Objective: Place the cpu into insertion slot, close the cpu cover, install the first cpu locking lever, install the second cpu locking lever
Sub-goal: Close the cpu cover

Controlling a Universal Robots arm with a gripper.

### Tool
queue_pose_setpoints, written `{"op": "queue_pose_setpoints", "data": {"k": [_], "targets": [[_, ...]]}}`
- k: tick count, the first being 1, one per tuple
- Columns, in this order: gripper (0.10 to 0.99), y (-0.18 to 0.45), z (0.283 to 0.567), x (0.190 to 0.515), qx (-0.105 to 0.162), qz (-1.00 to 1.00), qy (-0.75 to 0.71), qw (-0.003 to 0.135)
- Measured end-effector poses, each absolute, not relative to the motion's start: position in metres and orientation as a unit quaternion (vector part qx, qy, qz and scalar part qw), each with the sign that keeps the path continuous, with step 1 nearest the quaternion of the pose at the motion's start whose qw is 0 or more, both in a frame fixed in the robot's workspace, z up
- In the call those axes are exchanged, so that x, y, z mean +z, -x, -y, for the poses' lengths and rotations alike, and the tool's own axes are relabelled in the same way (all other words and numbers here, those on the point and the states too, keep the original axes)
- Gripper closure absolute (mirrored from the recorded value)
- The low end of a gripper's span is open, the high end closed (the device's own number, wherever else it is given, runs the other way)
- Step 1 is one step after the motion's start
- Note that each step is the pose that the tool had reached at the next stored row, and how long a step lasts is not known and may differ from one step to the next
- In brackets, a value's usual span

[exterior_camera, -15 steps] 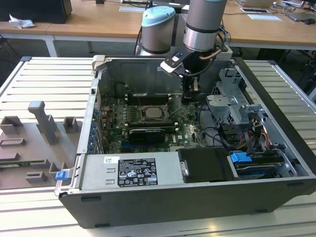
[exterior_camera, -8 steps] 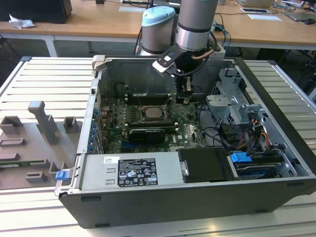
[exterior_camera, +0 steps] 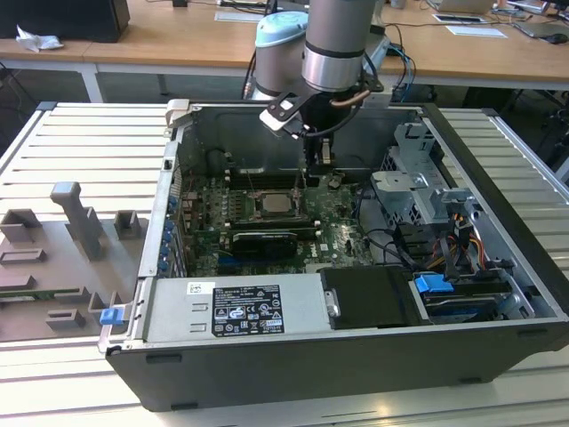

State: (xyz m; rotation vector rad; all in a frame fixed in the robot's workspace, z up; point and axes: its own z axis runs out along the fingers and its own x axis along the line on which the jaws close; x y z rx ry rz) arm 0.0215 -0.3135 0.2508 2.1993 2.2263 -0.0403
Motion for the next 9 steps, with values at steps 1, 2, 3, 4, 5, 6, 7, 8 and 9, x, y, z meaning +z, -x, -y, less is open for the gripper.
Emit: {"op": "queue_pose_setpoints", "data": {"k": [1,2,3,4,5,6,7,8,9], "targets": [[0.980,-0.019,0.313,0.251,-0.013,-0.712,-0.703,0.006],[0.980,-0.017,0.313,0.251,-0.013,-0.712,-0.702,0.006],[0.980,-0.015,0.313,0.251,-0.013,-0.712,-0.702,0.006],[0.980,-0.012,0.313,0.251,-0.013,-0.712,-0.702,0.006],[0.980,-0.011,0.313,0.250,-0.013,-0.712,-0.702,0.006],[0.980,-0.008,0.313,0.250,-0.013,-0.712,-0.702,0.006],[0.980,-0.006,0.313,0.247,-0.013,-0.712,-0.702,0.006],[0.980,-0.004,0.313,0.244,-0.013,-0.713,-0.701,0.006],[0.980,-0.003,0.313,0.242,-0.013,-0.713,-0.701,0.006]]}}
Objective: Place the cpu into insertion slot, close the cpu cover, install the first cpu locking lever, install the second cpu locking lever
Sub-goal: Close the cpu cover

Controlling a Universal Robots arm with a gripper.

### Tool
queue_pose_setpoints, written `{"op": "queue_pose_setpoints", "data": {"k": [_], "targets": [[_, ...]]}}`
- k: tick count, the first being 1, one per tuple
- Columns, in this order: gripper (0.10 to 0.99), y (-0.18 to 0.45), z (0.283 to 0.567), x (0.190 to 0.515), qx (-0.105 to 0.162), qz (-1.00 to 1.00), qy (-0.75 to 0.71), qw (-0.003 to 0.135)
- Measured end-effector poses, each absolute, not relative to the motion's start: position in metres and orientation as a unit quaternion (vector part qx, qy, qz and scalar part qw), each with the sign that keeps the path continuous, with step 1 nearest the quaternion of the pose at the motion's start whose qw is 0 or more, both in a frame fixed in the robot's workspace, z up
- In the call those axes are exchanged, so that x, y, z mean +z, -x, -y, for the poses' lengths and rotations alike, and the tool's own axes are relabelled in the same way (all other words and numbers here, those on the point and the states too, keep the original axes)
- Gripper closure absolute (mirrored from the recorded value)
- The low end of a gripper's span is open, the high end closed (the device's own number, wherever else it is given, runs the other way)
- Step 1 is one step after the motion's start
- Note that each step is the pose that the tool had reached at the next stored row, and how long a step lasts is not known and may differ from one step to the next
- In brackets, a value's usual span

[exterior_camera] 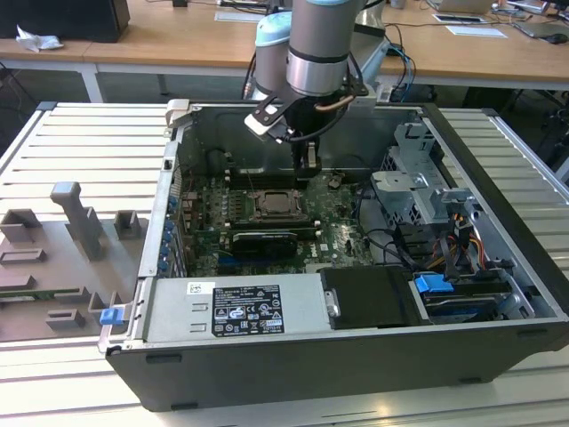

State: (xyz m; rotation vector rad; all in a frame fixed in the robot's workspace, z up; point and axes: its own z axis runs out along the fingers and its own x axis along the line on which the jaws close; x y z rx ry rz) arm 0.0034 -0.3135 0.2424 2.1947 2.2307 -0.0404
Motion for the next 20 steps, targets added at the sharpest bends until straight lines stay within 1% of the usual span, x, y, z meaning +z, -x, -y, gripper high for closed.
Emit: {"op": "queue_pose_setpoints", "data": {"k": [9,14,20], "targets": [[0.980,0.016,0.313,0.236,-0.012,-0.715,-0.699,0.007],[0.980,0.024,0.313,0.234,-0.005,-0.716,-0.698,0.014],[0.980,0.029,0.313,0.233,-0.004,-0.716,-0.698,0.015]]}}
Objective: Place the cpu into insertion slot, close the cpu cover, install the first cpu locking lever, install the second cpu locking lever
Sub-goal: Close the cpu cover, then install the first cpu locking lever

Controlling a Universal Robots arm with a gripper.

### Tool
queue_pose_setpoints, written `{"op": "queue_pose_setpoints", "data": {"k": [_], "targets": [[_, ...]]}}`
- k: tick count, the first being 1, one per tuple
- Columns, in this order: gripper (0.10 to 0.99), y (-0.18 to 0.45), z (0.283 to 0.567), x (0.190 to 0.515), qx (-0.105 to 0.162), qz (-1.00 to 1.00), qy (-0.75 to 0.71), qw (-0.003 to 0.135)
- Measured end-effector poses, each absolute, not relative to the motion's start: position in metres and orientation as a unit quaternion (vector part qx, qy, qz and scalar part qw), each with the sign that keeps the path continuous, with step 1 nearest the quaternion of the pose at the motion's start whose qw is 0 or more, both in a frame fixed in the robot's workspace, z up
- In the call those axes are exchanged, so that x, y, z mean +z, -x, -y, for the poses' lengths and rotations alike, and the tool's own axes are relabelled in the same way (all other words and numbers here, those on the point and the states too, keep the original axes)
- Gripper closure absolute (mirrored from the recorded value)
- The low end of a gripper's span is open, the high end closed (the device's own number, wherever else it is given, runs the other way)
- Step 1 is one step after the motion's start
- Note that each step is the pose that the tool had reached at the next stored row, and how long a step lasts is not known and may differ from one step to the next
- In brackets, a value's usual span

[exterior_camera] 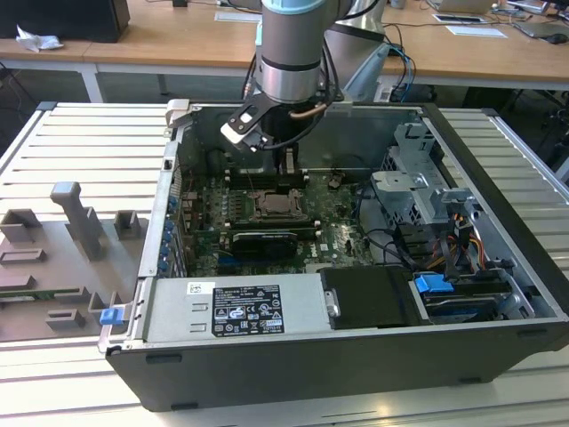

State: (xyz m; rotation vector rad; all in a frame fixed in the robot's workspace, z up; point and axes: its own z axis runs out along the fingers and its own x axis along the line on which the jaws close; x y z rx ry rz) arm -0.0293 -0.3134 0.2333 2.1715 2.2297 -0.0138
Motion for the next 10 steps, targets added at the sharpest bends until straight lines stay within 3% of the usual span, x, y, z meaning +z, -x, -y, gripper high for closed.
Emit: {"op": "queue_pose_setpoints", "data": {"k": [10], "targets": [[0.980,0.0342,0.3135,0.2403,-0.005,-0.716,-0.698,0.015]]}}
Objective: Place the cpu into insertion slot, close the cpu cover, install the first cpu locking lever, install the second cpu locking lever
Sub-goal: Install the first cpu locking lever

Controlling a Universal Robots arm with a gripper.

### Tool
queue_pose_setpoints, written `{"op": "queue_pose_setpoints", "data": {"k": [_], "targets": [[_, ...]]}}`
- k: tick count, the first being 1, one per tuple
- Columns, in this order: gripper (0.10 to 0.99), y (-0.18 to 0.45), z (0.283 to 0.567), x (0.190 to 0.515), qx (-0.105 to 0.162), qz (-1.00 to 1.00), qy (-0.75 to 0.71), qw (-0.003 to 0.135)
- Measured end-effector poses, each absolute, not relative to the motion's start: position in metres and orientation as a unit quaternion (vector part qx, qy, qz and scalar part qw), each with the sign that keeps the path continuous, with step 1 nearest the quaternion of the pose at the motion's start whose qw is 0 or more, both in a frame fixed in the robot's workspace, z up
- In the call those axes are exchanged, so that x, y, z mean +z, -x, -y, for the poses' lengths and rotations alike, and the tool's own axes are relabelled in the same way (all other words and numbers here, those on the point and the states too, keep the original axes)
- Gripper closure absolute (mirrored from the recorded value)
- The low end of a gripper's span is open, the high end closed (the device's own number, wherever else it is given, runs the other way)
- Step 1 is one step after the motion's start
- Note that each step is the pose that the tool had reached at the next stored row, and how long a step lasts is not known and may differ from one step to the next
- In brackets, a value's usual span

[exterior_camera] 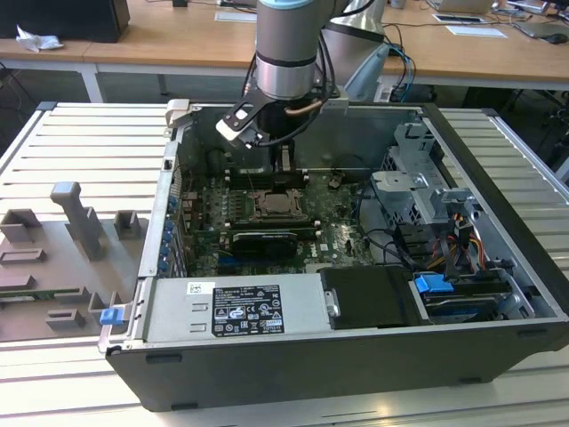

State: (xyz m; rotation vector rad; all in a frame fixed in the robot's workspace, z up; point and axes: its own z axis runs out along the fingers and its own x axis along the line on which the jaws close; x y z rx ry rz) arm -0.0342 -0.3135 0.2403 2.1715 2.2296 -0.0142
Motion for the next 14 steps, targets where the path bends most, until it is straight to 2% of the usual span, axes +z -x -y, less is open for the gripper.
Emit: {"op": "queue_pose_setpoints", "data": {"k": [14], "targets": [[0.980,0.034,0.313,0.274,-0.005,-0.716,-0.698,0.015]]}}
